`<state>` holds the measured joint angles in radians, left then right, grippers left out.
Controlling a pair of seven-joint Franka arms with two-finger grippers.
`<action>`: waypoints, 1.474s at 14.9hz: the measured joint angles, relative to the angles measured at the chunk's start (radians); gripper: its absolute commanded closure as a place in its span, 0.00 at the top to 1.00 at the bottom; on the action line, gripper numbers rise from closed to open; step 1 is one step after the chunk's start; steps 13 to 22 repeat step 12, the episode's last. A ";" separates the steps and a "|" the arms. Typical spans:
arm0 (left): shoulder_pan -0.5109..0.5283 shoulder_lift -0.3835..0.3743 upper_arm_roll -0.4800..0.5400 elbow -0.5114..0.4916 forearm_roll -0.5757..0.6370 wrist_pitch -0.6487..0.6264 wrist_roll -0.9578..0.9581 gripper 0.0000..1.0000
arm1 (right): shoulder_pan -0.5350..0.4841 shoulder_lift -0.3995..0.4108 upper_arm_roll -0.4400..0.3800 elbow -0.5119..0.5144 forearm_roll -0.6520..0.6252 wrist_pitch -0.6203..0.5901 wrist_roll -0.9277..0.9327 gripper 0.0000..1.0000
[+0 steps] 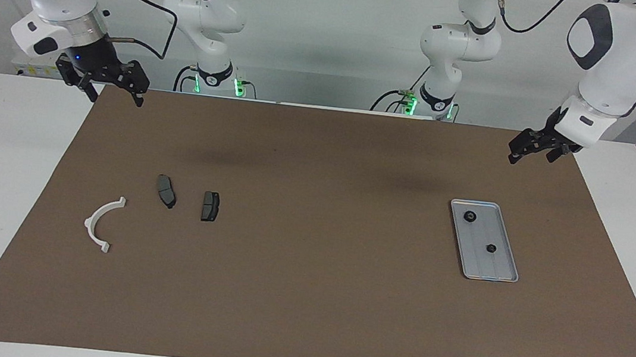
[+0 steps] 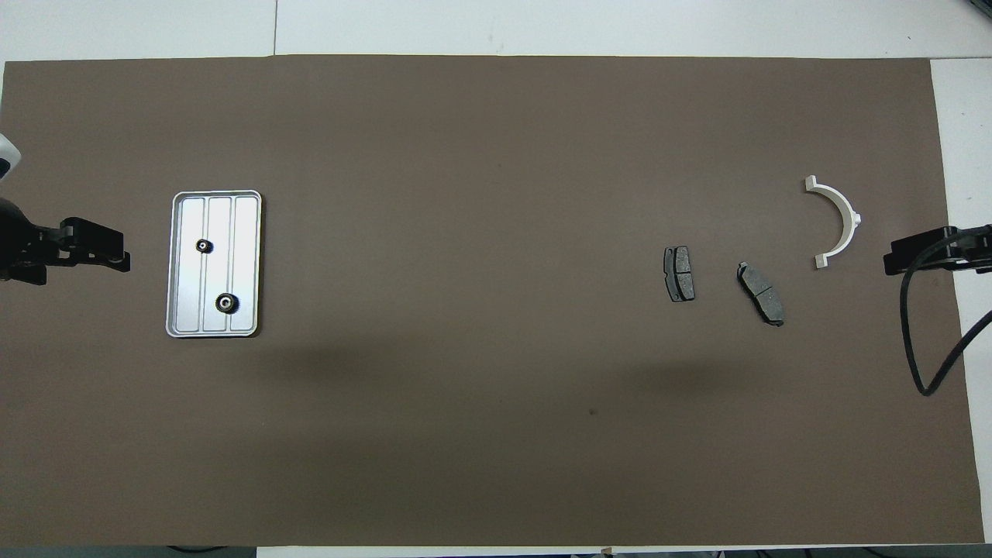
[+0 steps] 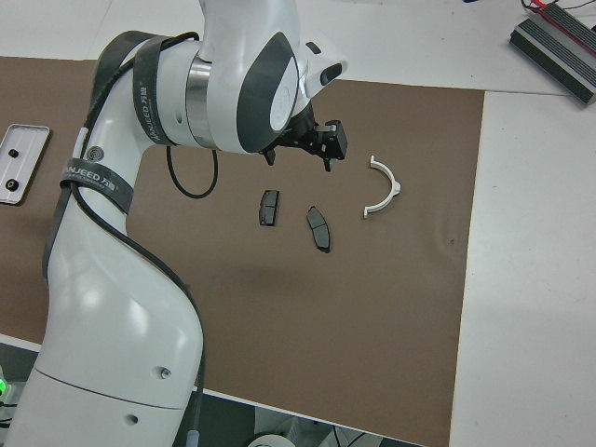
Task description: Pick bearing gear from pile to tray
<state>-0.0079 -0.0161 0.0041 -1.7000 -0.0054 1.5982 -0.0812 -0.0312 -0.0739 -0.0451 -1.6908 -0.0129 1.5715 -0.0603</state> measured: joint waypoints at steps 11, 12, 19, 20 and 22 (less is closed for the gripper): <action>0.000 0.000 0.004 0.004 0.000 0.024 0.004 1.00 | 0.000 0.000 0.000 -0.001 0.000 0.000 0.000 1.00; 0.000 0.000 0.003 0.005 0.000 0.024 0.004 1.00 | 0.000 0.000 0.000 -0.001 0.000 0.000 0.000 1.00; 0.000 0.000 0.003 0.005 0.000 0.024 0.004 1.00 | 0.000 0.000 0.000 -0.001 0.000 0.000 0.000 1.00; 0.000 0.000 0.003 0.005 0.000 0.024 0.004 1.00 | 0.000 0.000 0.000 -0.001 0.000 0.000 0.000 1.00; 0.000 0.000 0.003 0.005 0.000 0.024 0.004 1.00 | 0.000 0.000 0.000 -0.001 0.000 0.000 0.000 1.00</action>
